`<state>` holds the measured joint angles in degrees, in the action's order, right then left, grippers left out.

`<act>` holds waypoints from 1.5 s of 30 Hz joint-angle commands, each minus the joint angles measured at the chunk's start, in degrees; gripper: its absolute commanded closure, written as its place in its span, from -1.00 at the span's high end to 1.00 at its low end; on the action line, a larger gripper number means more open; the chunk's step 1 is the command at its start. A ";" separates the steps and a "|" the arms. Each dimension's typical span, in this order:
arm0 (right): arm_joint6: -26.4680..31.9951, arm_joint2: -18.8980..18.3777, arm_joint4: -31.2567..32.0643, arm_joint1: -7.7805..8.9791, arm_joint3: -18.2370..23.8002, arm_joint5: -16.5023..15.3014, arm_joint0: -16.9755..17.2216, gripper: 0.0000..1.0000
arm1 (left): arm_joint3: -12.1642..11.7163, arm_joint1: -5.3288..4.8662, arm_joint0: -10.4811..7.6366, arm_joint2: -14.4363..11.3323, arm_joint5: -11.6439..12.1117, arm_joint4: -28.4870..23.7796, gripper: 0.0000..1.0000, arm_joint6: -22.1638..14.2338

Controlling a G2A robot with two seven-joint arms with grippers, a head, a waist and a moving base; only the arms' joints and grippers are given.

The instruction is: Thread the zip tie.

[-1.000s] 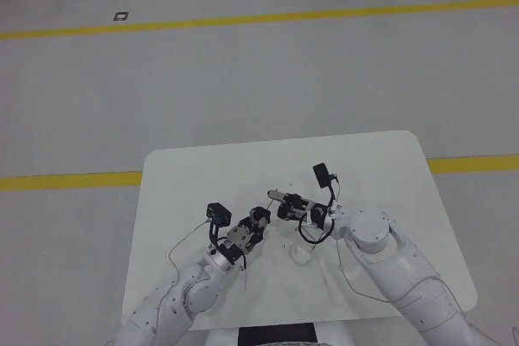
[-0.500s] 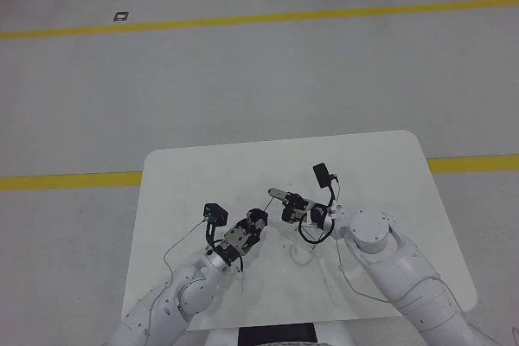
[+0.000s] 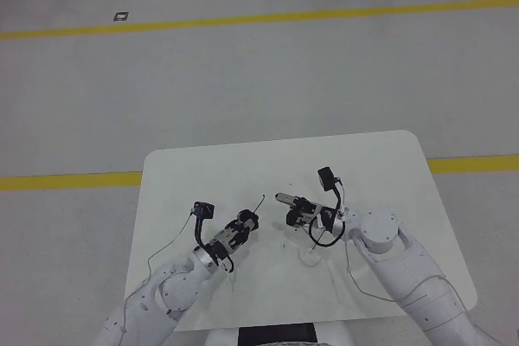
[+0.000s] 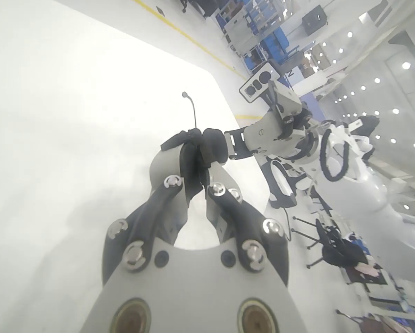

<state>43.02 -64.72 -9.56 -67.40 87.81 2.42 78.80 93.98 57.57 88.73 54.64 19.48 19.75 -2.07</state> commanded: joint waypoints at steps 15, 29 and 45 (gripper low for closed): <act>11.98 1.82 -4.63 -0.01 -5.11 -5.36 -2.76 1.00 | 3.80 -4.39 0.30 2.54 0.00 -8.70 -1.00 -14.56; 15.98 1.40 -12.40 -0.01 -10.35 -10.13 -2.68 1.00 | 6.27 -6.03 0.99 6.03 0.00 -18.15 -1.00 -28.03; 19.77 3.53 -15.25 -0.45 -12.90 -12.93 -4.58 1.00 | 8.69 -7.17 3.32 10.71 0.00 -23.44 -1.00 -37.18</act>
<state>62.79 -61.19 -24.81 -67.84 74.91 -10.50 74.22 102.67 50.40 92.05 65.35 19.48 -3.68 -39.25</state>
